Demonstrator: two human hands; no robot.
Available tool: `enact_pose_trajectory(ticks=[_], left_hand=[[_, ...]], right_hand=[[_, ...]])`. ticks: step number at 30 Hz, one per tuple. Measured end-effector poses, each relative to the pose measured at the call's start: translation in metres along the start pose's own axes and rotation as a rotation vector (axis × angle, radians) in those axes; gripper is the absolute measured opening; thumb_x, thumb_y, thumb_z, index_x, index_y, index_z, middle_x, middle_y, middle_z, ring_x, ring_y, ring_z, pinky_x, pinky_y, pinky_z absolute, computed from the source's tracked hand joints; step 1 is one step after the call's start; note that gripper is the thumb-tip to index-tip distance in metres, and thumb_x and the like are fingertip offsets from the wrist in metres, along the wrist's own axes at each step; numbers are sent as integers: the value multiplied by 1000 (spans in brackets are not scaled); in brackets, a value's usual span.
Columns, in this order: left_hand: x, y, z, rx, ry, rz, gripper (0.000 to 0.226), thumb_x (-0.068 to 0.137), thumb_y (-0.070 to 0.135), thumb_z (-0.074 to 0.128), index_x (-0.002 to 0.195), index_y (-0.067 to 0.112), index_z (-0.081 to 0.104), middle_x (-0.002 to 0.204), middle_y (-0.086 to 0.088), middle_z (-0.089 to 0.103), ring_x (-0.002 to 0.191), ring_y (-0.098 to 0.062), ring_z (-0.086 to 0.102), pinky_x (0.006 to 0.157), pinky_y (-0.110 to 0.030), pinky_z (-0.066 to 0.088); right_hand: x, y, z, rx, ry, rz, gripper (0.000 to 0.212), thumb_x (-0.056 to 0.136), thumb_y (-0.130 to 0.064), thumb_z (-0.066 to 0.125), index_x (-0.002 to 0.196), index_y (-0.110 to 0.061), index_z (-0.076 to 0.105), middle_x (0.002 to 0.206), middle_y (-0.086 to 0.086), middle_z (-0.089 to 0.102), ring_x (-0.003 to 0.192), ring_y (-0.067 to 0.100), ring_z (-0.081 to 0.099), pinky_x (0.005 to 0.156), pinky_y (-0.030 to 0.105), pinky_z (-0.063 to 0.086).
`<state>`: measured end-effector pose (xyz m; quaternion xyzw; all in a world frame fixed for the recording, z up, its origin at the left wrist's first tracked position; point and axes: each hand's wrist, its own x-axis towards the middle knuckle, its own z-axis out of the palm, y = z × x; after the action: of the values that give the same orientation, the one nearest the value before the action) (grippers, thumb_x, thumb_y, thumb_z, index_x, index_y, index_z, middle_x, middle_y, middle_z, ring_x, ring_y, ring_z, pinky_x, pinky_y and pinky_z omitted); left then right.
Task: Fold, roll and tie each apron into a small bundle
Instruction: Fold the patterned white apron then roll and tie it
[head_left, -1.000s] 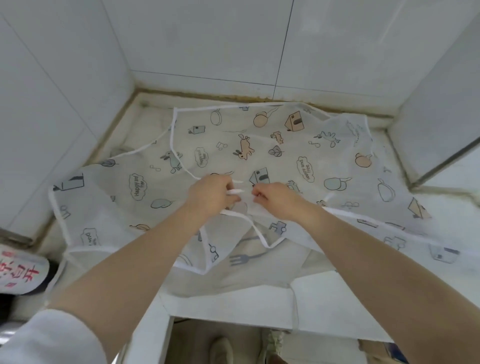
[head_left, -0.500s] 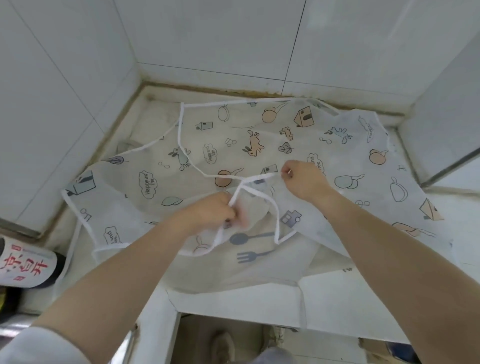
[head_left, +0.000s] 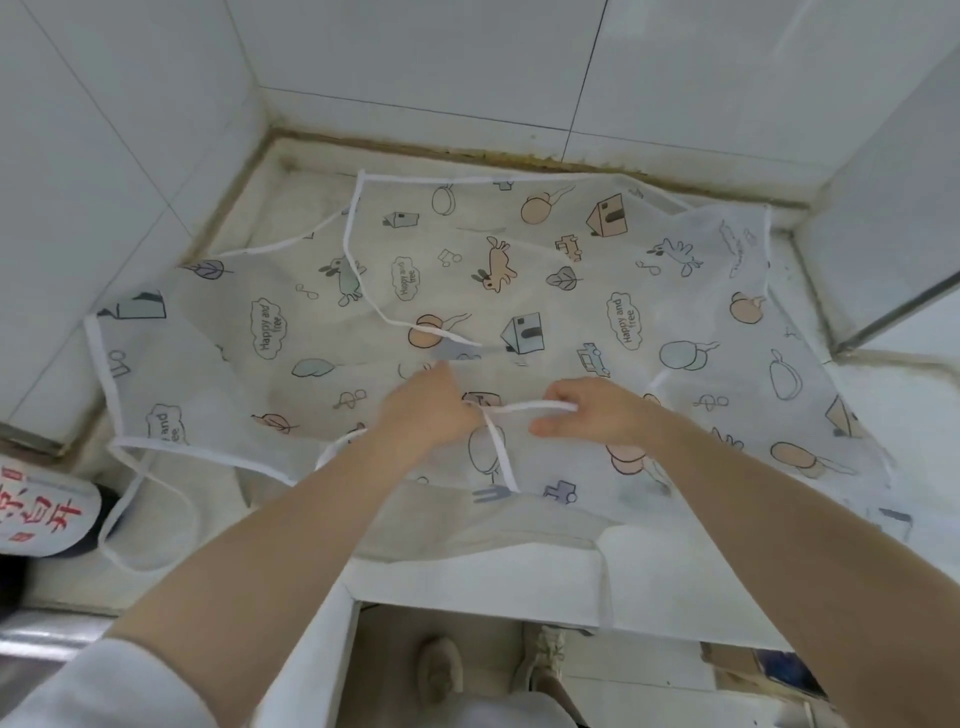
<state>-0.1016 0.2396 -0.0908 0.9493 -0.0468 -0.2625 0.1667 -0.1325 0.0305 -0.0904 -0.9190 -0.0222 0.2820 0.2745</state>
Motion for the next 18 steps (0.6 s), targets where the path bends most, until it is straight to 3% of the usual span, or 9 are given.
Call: enact_pose_trajectory(ticks=[2,4,9,11,14,16,18], left_hand=[[5,9,11,-40,13,44,17,90,24,47,94,11,57,102,-8,62,91,-26,56,73,-32,44],[11,7,17,-91,49,-27,21,90,11,42,96,10,61,103,-6,62,93,-26,57,76,-35,46],[15,-15,21,-80,141,-165,12,92,6,40,92,9,52,97,-11,58,88,-30,55,72,-35,43],[9,-8,19,-118,207,-207,19,90,11,43,108,9,48,106,-13,56,92,-31,52,79,-38,42],[-6,29,15,-26,331,-16,61,78,15,56,134,13,33,135,-9,38,124,-30,35,102,-41,29],[-12,66,18,32,378,153,76,73,16,58,141,16,25,148,-5,21,137,-27,17,114,-41,10],[-12,104,31,77,353,301,71,79,23,50,144,15,23,151,-3,18,140,-22,11,116,-40,1]], right_hand=[[-12,19,-6,-25,-134,39,29,77,-47,71,81,-22,58,82,-7,57,80,14,54,70,27,39],[-24,40,-15,-115,-225,120,18,79,-38,69,78,-23,59,83,-5,59,81,16,55,71,28,40],[-37,65,-48,-374,-310,277,15,86,-23,57,72,-22,50,73,-4,49,66,15,46,60,24,33],[-29,70,-60,-413,-182,232,19,87,-14,51,70,-21,48,70,-3,49,65,16,50,58,23,35],[-14,69,-64,-541,130,145,18,93,-16,43,78,-24,48,75,-5,47,91,23,55,87,34,38],[-7,65,-61,-702,325,82,19,96,-17,41,97,-29,55,81,-5,50,105,23,51,110,42,20],[-4,59,-55,-718,445,-15,25,97,-18,42,111,-27,61,98,-1,58,120,24,43,115,45,-1]])
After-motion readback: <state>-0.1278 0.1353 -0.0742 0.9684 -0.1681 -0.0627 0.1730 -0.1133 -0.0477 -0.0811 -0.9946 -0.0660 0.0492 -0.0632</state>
